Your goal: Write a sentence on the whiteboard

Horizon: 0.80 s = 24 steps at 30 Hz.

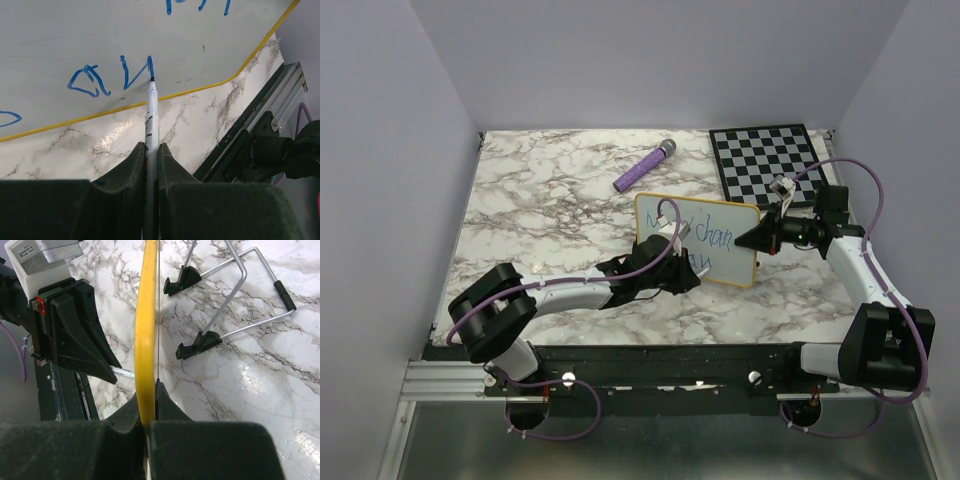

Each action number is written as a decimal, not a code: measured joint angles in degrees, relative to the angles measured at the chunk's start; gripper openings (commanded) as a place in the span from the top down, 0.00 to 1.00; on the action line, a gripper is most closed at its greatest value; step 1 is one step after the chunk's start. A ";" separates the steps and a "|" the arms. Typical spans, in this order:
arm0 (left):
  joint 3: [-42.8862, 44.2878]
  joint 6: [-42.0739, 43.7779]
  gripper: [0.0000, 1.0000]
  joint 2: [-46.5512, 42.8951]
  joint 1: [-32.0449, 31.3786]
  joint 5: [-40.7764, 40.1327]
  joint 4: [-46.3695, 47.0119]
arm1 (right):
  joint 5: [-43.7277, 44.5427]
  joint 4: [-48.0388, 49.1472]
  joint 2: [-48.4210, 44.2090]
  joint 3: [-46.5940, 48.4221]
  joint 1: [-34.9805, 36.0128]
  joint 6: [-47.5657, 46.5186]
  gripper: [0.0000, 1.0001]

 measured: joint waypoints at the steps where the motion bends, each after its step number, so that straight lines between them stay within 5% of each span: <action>1: 0.00 0.00 1.00 0.00 0.00 0.00 -0.02 | 0.00 0.00 0.00 0.00 0.00 0.00 0.99; 24: 4.72 0.74 1.00 0.00 0.02 -0.09 -2.03 | 0.00 0.00 -0.02 0.00 0.00 0.02 0.99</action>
